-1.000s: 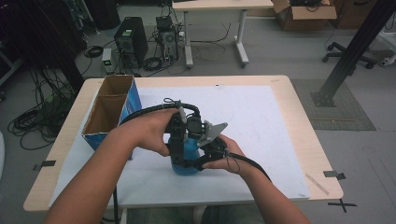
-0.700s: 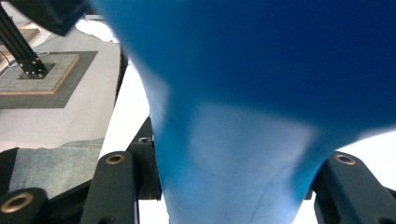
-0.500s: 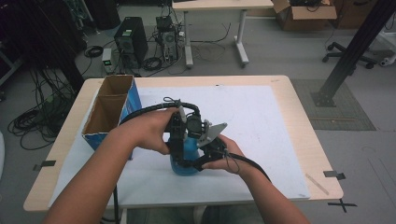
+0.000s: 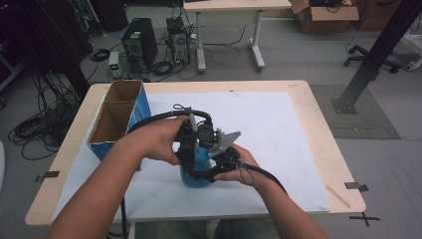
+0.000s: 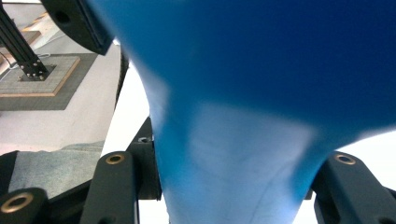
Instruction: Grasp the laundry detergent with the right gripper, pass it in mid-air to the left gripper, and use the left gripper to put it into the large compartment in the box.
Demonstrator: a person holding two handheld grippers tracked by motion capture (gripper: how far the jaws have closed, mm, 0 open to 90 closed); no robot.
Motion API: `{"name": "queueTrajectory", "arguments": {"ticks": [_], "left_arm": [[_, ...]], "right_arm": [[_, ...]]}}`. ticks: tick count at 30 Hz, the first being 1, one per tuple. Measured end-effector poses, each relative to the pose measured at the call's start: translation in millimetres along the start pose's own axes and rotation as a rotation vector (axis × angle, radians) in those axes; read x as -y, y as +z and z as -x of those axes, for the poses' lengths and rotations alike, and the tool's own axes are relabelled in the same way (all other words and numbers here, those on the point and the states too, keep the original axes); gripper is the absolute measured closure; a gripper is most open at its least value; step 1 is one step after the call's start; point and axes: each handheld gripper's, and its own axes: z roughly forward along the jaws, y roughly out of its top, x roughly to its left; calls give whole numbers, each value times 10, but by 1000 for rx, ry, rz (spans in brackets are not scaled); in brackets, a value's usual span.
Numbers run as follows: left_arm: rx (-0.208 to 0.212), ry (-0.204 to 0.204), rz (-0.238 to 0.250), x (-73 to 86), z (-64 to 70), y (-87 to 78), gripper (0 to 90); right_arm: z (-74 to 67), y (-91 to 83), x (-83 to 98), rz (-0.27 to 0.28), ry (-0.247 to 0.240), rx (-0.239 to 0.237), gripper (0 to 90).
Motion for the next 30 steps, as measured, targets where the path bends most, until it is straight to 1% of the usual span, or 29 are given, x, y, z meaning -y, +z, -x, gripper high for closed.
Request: {"name": "queueTrajectory", "arguments": {"ticks": [6,13,15,18,19,25,27,30], "left_arm": [[1,2,-3,0,1,-3,235],[-8,5,-5,7,5,-2,265],[-9,3,-5,6,5,1,271],[-9,3,-9,5,5,3,281],[-7,-2,-3,5,4,2,284],[-10,2,-7,3,3,0,341],[3,0,-2,4,1,-1,361],[13,-6,-10,-3,-8,7,377]], "right_arm": [[-4,3,0,-5,3,0,450],[-3,6,-7,2,0,1,450],[-8,4,-11,3,8,0,450],[-3,6,-14,7,-2,4,450],[3,4,-14,2,-14,11,449],[-5,-1,-18,3,-13,12,450],[-3,0,-18,8,-17,7,450],[-5,-1,-16,0,-20,11,450]]}}
